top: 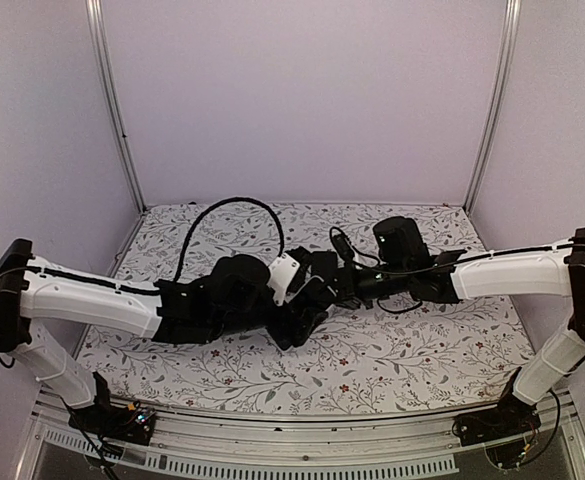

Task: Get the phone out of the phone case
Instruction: Pass from the left arm to the right, then pass from the right arm to the left

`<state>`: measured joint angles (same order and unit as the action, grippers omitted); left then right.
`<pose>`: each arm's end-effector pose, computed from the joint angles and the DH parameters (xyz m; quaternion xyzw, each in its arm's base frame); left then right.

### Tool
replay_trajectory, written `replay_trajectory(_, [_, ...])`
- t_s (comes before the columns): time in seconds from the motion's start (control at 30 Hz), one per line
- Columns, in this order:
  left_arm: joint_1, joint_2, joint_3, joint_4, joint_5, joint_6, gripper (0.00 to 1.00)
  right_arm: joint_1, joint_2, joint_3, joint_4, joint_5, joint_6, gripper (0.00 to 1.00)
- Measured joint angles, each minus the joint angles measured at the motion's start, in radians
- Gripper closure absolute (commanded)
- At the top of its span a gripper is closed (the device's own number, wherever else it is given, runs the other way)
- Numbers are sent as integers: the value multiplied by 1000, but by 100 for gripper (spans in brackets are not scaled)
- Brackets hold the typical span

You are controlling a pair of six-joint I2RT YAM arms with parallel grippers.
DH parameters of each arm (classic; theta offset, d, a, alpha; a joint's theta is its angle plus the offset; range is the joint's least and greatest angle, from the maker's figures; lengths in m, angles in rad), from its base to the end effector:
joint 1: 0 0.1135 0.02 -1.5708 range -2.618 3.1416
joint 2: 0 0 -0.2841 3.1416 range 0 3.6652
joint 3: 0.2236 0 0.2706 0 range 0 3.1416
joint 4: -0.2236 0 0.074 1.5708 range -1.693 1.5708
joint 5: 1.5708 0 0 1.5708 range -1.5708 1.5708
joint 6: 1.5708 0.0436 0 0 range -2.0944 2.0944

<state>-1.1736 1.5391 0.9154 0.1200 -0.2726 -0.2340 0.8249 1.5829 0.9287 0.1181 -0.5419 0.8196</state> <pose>0.1508 -0.3291 0.2361 0.3246 0.7919 -0.2369 0.4599 0.2312 0.2834 0.2277 -0.1346 0.8371 0.5075 0.1539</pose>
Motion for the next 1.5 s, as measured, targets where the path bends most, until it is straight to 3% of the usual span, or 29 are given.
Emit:
replay_trajectory(0.33, [82,-111,-110,74,107,-163,1,1,-125,-37,-13,109,-6,100])
replay_trajectory(0.63, [304,-230,-254,231,388,-408,1,1,-223,-46,21,148,-32,100])
replay_trajectory(0.93, [397,-238,-333,485,628,-662,3,1,-253,-45,86,166,-39,100])
replay_trajectory(1.3, [404,-129,-337,792,787,-897,16,0,-254,-26,164,163,-30,100])
replay_trajectory(1.5, [401,-93,-337,933,809,-992,36,-2,-254,-26,203,143,-11,100])
